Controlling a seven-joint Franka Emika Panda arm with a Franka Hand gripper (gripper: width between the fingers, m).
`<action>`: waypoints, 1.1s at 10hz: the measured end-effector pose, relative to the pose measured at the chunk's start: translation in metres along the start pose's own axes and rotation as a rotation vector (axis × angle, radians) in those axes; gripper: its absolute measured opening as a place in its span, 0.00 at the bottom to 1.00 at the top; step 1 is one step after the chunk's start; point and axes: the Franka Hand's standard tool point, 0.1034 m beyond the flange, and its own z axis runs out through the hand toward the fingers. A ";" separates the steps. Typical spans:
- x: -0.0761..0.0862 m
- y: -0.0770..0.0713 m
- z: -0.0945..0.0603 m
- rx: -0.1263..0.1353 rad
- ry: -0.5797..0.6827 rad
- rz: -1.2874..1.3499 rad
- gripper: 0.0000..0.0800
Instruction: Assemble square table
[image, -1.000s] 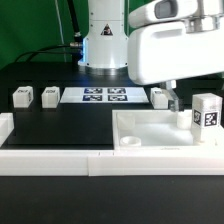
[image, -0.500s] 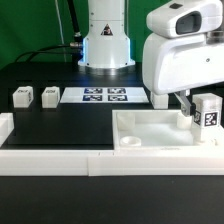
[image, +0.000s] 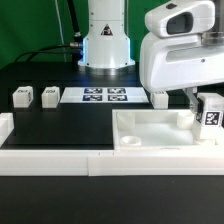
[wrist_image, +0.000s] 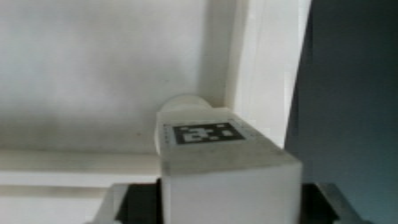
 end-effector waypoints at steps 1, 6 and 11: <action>0.000 0.000 0.000 0.000 0.000 0.077 0.39; 0.003 0.010 0.003 0.039 0.023 0.637 0.37; 0.002 -0.001 0.005 0.064 0.027 1.194 0.37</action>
Offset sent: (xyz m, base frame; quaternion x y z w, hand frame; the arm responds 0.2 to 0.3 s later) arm -0.0027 -0.0145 -0.0108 -0.0091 0.0341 0.4153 0.9090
